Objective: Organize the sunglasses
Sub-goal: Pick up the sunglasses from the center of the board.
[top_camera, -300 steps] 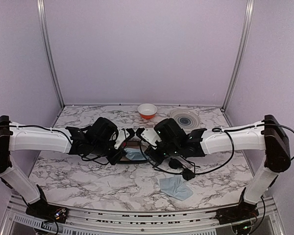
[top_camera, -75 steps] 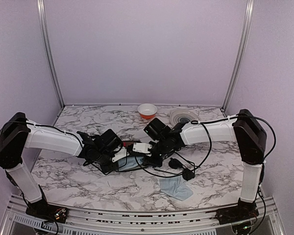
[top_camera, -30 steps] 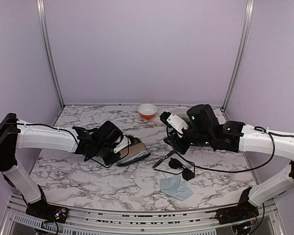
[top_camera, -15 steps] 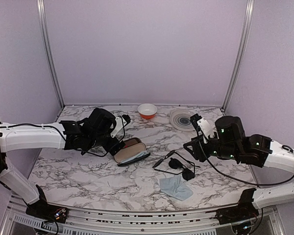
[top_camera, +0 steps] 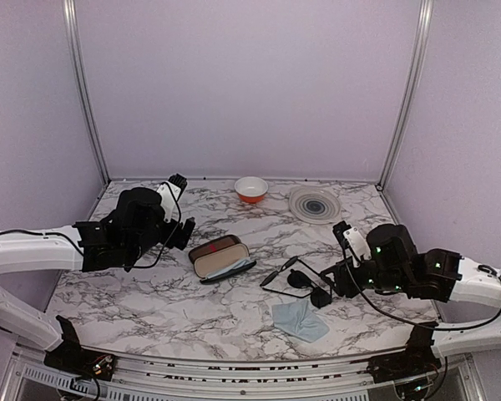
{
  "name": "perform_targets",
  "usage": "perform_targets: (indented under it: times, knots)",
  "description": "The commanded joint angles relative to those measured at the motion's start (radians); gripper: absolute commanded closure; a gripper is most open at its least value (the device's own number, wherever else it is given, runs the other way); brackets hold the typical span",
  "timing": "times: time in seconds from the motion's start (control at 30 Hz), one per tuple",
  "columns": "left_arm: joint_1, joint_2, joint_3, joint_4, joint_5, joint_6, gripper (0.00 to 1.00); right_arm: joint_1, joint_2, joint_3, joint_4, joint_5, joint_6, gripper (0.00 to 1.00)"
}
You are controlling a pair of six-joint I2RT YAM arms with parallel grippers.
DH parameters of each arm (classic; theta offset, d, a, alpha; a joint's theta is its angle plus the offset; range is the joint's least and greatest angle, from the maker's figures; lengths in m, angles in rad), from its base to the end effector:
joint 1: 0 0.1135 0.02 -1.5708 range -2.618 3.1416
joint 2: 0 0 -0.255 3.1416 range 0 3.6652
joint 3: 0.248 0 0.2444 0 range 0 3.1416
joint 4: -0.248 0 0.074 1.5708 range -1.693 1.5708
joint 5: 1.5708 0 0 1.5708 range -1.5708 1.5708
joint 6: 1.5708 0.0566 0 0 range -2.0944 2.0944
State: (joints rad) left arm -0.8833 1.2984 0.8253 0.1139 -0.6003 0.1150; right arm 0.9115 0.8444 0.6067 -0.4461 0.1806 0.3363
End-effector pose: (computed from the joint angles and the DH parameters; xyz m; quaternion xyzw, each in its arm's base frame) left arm 0.2168 -0.2136 0.2621 0.2281 0.7701 0.0215 0.5954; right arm 0.1278 0.1483 0.2247 -0.2181 0.8736 0.1836 0.3944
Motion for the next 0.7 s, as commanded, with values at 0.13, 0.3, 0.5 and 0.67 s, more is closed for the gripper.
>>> perform_targets:
  times: [0.13, 0.3, 0.5, 0.67]
  knots:
    - [0.004, -0.068, -0.043, 0.085, 0.023, -0.033, 0.01, 0.0, 0.04, -0.066, 0.088, 0.009, 0.084, 0.46]
    - [0.004, -0.066, -0.054, 0.086, 0.048, -0.037, 0.01, 0.0, 0.009, -0.133, 0.132, 0.022, 0.133, 0.5]
    - [0.004, -0.047, -0.053, 0.091, 0.066, -0.044, 0.01, 0.0, 0.014, -0.194, 0.213, 0.009, 0.141, 0.64]
    - [0.004, -0.04, -0.053, 0.091, 0.065, -0.051, 0.01, 0.001, 0.033, -0.215, 0.253, 0.005, 0.129, 0.74]
